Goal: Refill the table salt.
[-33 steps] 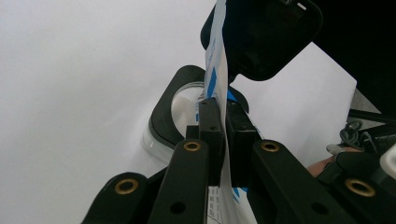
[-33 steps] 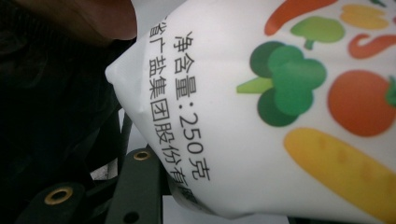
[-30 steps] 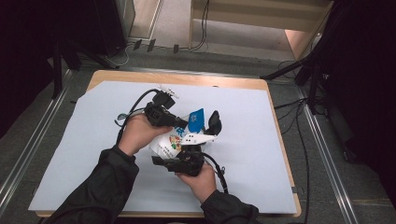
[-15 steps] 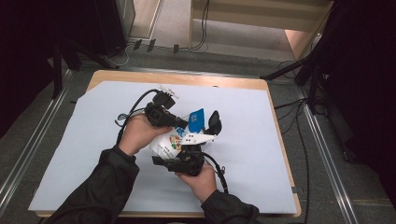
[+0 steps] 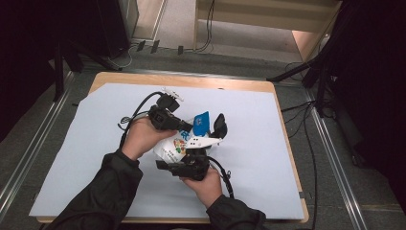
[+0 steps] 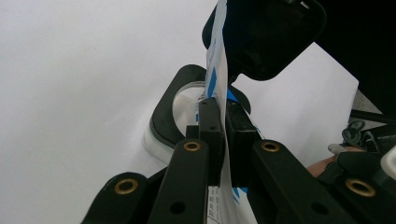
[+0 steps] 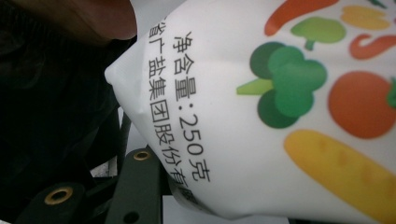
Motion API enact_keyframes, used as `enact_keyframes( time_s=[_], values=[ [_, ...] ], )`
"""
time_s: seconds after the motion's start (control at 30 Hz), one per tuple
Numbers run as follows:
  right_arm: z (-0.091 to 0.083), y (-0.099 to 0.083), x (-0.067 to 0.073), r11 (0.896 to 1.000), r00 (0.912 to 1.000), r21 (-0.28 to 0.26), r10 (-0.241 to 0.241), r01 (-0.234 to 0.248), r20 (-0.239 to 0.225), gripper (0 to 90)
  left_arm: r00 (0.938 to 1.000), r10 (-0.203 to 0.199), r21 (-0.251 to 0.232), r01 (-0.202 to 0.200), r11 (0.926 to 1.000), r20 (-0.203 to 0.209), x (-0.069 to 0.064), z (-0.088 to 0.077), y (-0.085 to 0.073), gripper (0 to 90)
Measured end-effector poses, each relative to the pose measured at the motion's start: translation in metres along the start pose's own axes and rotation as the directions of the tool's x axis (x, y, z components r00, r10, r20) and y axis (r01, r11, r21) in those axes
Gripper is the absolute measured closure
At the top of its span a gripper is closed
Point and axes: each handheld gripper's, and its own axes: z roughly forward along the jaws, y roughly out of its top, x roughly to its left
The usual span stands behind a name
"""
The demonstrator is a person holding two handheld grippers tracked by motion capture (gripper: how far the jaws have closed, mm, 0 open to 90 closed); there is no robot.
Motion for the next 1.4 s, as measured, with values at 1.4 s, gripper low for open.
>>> enact_keyframes(
  time_s=[1.4],
  values=[
    [-0.0018, 0.0027, 0.0004, 1.0, 0.9993, -0.006, 0.03, -0.03, -0.021, 61.8, 0.9999, -0.016, -0.013, 0.016, 0.9998, 0.005, -0.0002, -0.001, 0.0012, 88.1]
  ],
)
